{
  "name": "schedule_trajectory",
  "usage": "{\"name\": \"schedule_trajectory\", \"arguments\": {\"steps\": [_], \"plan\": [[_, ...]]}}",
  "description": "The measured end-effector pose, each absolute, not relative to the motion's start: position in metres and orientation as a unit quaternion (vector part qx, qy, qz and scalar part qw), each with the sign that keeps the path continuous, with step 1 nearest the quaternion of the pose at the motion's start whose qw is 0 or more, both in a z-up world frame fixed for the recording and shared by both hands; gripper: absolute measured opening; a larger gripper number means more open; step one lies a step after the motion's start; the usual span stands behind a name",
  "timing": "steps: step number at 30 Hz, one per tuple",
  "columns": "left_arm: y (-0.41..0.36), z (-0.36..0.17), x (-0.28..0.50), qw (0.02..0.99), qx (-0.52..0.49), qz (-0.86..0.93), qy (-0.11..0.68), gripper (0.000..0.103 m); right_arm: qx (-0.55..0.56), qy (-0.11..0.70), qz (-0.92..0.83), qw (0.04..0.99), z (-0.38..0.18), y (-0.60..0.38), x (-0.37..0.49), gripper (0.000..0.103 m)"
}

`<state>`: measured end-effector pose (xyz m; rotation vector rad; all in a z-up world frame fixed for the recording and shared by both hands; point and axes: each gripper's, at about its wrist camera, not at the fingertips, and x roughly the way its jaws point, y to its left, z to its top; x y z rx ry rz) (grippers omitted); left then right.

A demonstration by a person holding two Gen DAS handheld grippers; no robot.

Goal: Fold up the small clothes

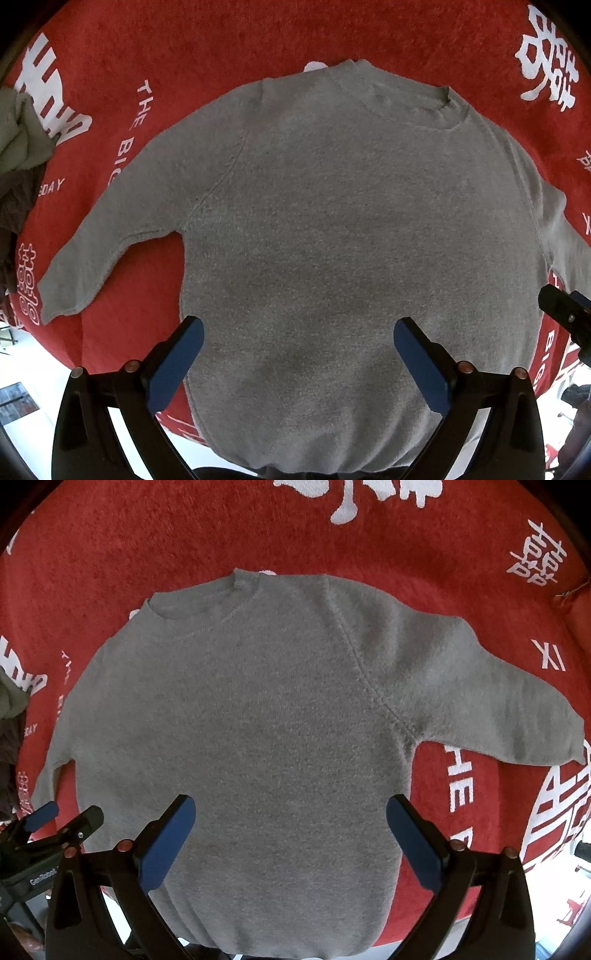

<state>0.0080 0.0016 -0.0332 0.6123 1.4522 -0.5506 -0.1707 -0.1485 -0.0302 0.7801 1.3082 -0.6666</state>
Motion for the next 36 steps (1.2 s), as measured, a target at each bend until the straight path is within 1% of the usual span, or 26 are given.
{"name": "schedule_trajectory", "arguments": {"steps": [36], "plan": [[-0.0002,-0.0376,0.0019,0.672,0.272,-0.235,0.647,0.103,0.344,0.584,-0.297,0.673,-0.0302,-0.1425,-0.1708,0.103]]}}
